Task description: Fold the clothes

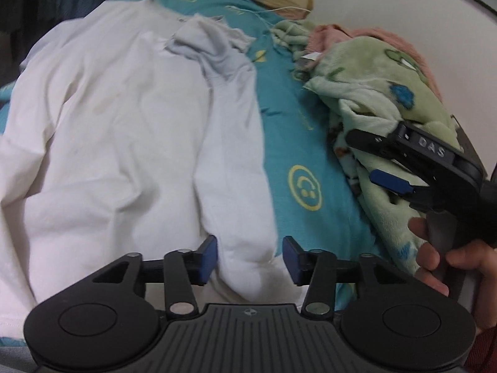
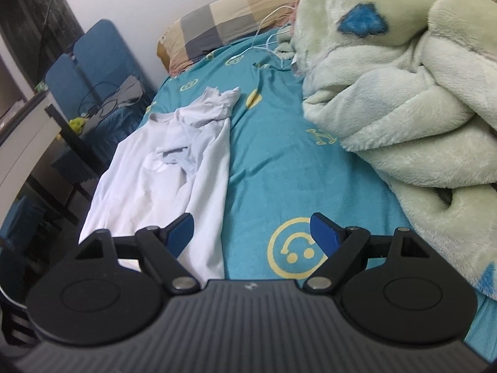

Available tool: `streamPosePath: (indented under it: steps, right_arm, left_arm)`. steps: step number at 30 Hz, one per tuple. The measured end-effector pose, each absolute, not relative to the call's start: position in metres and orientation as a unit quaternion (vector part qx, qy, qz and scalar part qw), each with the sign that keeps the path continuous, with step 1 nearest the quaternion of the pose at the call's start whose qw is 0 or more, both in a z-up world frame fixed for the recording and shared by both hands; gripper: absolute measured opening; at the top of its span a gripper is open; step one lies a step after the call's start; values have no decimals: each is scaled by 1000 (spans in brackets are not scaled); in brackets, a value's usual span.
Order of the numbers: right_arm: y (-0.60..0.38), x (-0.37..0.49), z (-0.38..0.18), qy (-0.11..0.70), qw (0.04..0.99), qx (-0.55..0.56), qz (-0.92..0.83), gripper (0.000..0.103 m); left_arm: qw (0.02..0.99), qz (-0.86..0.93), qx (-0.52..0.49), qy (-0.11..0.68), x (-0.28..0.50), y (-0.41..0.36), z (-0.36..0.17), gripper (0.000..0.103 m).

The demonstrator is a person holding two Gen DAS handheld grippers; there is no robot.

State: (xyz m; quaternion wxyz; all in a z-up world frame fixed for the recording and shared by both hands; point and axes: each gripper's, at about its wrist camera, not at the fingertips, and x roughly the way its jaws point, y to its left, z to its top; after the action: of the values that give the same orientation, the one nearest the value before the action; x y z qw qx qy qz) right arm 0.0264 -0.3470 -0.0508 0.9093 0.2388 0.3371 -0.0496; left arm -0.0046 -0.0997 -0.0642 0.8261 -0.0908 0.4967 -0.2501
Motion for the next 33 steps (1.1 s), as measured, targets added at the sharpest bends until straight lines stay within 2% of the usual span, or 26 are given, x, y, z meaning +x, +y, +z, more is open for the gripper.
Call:
streamPosePath:
  steps: [2, 6, 11, 14, 15, 16, 22, 26, 28, 33]
  right_arm:
    - [-350, 25, -51, 333, 909, 245, -54, 84]
    - [-353, 24, -51, 329, 908, 252, -57, 84]
    - [-354, 24, -53, 332, 907, 255, -56, 84]
    - [-354, 24, -54, 333, 906, 257, -57, 84]
    - [-354, 24, -54, 332, 906, 257, -57, 84]
    - [-354, 24, -54, 332, 906, 257, -57, 84]
    - [-353, 24, -56, 336, 905, 254, -60, 84]
    - [-351, 25, -55, 335, 907, 248, -56, 84]
    - [-347, 26, -54, 335, 909, 242, -51, 84]
    - [-337, 29, -53, 340, 911, 232, -33, 84]
  left_arm:
    - [827, -255, -74, 496, -9, -113, -69, 57]
    - [823, -248, -23, 511, -12, -136, -95, 58]
    - [824, -245, 16, 511, -16, -140, -113, 53]
    - [824, -249, 17, 508, -16, -136, -110, 27]
    - [823, -250, 12, 509, -15, -134, -108, 15]
    - [822, -251, 7, 511, -14, -132, -106, 12]
    - [816, -279, -36, 506, -15, -112, -69, 8]
    - [792, -285, -83, 533, -13, -84, -54, 6]
    - [779, -273, -89, 557, -10, -73, -58, 4]
    - [771, -220, -34, 596, -4, -67, -94, 4]
